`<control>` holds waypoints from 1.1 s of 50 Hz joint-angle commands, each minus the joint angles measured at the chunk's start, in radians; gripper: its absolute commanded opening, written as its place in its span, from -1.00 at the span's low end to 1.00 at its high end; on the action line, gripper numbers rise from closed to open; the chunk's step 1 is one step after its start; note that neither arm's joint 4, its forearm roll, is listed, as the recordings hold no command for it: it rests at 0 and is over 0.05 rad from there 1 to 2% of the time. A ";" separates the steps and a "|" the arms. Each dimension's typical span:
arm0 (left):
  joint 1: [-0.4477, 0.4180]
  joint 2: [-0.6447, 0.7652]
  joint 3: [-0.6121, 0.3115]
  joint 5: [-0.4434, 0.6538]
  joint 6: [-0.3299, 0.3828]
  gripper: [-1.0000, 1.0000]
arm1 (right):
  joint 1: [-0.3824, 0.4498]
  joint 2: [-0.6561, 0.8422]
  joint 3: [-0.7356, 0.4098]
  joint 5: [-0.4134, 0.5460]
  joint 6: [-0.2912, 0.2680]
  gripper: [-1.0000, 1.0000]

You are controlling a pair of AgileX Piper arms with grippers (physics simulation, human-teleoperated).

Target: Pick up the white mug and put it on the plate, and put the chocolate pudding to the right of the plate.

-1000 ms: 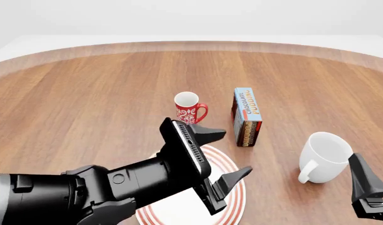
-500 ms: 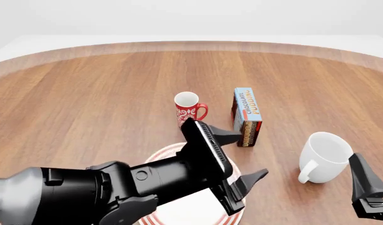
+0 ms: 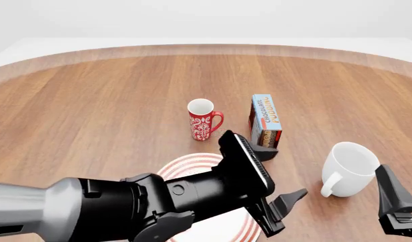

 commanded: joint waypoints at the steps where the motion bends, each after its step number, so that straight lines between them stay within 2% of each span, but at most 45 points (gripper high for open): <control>1: -0.016 0.039 -0.036 0.008 -0.023 1.00 | 0.001 0.000 0.000 0.000 0.000 1.00; 33: -0.036 0.121 -0.108 0.005 -0.083 1.00 | 0.000 0.000 0.000 -0.001 0.002 1.00; 55: -0.017 0.163 -0.164 0.025 -0.063 1.00 | 0.003 -0.001 0.000 -0.003 0.005 1.00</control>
